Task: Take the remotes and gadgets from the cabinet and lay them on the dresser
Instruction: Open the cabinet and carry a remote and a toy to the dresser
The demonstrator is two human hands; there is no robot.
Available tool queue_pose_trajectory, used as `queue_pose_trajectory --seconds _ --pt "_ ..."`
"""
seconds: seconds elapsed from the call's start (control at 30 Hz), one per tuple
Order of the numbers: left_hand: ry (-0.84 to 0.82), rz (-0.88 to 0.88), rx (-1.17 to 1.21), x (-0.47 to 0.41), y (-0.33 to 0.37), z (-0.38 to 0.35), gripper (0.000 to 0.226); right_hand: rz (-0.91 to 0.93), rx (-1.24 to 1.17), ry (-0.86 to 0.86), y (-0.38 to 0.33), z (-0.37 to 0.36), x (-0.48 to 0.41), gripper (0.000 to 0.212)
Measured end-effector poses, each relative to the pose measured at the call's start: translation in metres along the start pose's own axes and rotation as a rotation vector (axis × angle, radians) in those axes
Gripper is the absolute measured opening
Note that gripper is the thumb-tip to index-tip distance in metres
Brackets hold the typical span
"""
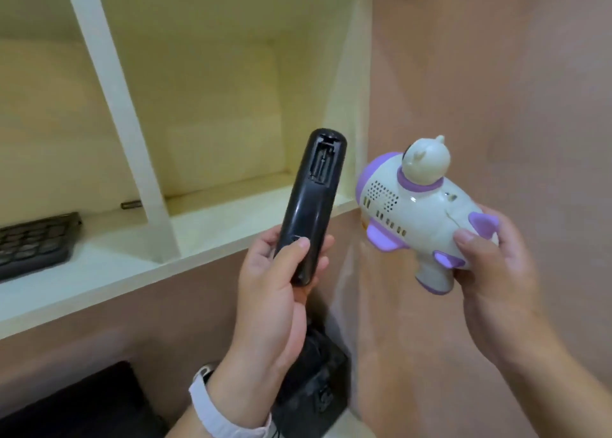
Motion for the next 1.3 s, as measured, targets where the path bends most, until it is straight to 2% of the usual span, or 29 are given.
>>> queue_pose_trajectory --seconds 0.07,0.2,0.3,0.53,0.77,0.97,1.2,1.3 --pt "-0.097 0.064 -0.005 -0.002 -0.007 0.007 0.025 -0.022 0.059 0.056 0.001 0.001 0.013 0.04" --pt "-0.291 0.175 -0.064 -0.006 -0.03 0.022 0.036 -0.063 0.181 0.171 0.0 0.007 0.046 0.023" --pt "-0.418 0.258 -0.098 -0.001 -0.058 0.029 0.046 -0.086 0.282 0.28 -0.004 0.018 0.078 0.025" --pt "-0.588 0.63 -0.04 0.048 -0.121 0.022 0.042 -0.141 0.526 0.547 -0.042 0.06 0.157 0.02" --pt "-0.741 0.759 -0.102 0.114 -0.141 -0.003 0.04 -0.102 0.595 0.732 -0.102 0.098 0.232 0.022" --pt "-0.898 0.816 -0.145 0.211 -0.149 -0.045 0.039 -0.049 0.614 0.881 -0.179 0.134 0.312 0.021" --pt "-1.067 0.907 -0.17 0.393 -0.155 -0.095 0.042 0.024 0.641 1.071 -0.301 0.186 0.451 0.034" --pt "-1.143 0.931 -0.207 0.475 -0.156 -0.109 0.04 0.078 0.659 1.166 -0.351 0.206 0.517 0.028"
Point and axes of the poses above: each hand's wrist, its own x-axis away from the middle knuckle, its own z-axis out of the back of the hand, y = z × x, the point moved 1 cm from there along -x, towards the middle knuckle, and after that the axes turned 9 degrees about z, right-handed, at the moved point
